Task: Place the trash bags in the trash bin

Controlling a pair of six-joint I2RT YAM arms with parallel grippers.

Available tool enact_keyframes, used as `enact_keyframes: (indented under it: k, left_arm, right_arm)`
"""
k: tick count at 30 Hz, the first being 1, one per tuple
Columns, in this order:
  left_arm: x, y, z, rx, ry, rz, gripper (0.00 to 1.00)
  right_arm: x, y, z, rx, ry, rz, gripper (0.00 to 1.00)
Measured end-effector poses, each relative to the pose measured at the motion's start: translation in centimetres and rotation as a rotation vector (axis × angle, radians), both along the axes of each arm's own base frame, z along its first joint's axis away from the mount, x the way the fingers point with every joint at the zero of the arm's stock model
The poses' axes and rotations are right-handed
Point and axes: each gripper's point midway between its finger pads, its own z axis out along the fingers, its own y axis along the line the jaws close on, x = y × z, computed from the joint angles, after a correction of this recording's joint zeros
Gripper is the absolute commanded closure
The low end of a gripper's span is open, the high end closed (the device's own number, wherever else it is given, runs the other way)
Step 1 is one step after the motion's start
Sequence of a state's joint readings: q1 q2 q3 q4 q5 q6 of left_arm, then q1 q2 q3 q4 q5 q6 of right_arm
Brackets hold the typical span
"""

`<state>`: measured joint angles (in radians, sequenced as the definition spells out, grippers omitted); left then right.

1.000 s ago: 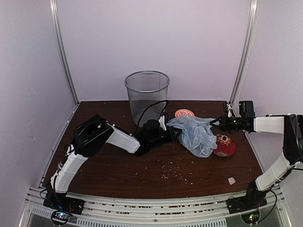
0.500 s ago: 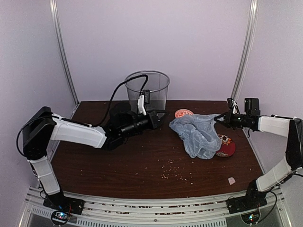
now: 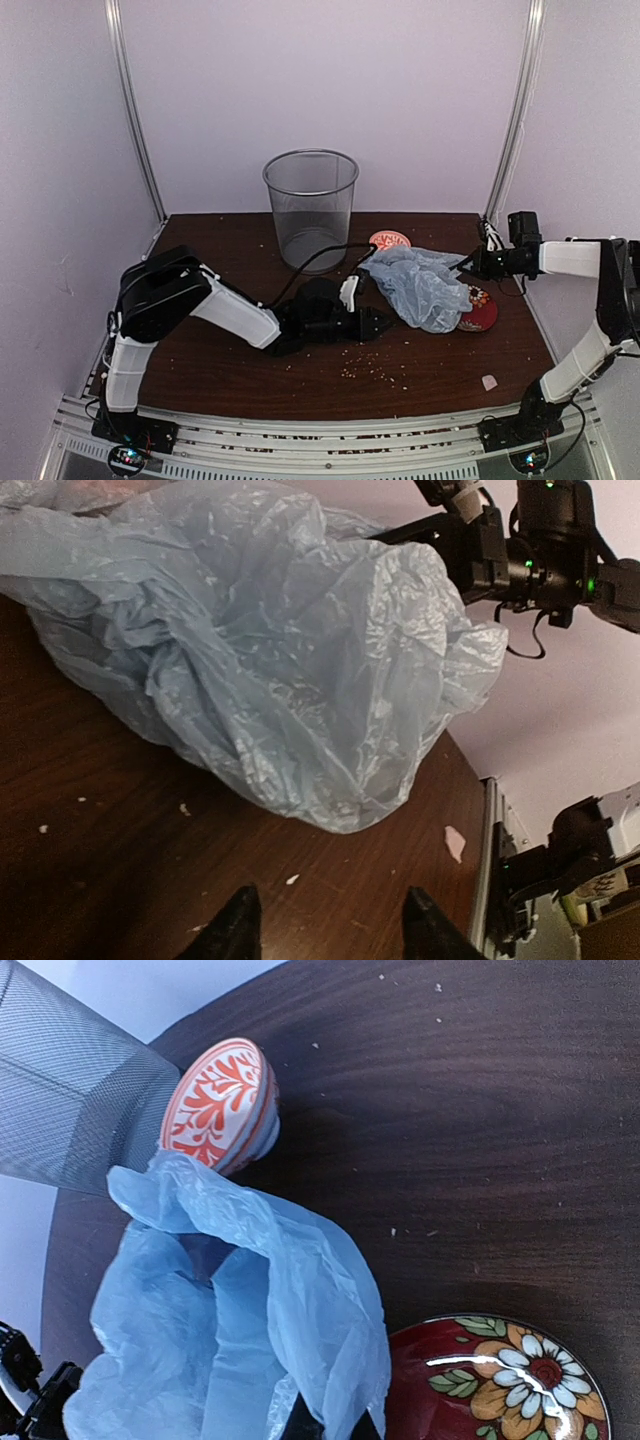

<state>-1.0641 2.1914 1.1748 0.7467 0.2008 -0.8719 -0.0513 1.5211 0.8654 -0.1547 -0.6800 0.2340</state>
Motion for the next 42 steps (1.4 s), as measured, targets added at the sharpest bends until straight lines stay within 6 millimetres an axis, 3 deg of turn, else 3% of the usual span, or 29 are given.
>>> enact_keyframes:
  k: [6,11,16,25,28,35,38,42]
  left_arm:
    - [-0.4,-2.7,1.2,-0.087,0.041,-0.037,0.39]
    - [0.2,-4.0,0.5,-0.115,0.083,-0.034,0.40]
    - [0.6,-4.3,-0.9,-0.109,0.149,-0.012,0.40]
    - [1.0,-4.5,-1.5,-0.109,0.213,0.019,0.42]
    - [1.8,-5.2,-1.5,-0.124,0.208,0.030,0.52]
    - [3.9,-5.5,-1.7,-0.144,0.210,0.068,0.93]
    - [4.4,-5.2,-1.6,-0.140,0.196,0.082,1.00]
    - [4.7,-3.7,-1.7,-0.113,0.183,0.110,1.00]
  right_arm:
    - [-0.3,-0.3,-1.6,-0.029,0.040,0.006,1.00]
    - [-0.4,0.0,-1.8,-0.023,0.043,0.024,1.00]
    - [-0.5,0.3,-2.4,-0.011,0.058,0.040,1.00]
    - [-0.7,0.8,-2.4,0.017,0.063,0.064,1.00]
    - [-0.8,0.9,-2.3,0.023,0.063,0.069,1.00]
    - [-0.8,1.0,-2.2,0.029,0.059,0.074,1.00]
    - [-0.8,1.0,-2.2,0.030,0.059,0.075,1.00]
    - [-0.8,1.1,-1.9,0.034,0.052,0.079,1.00]
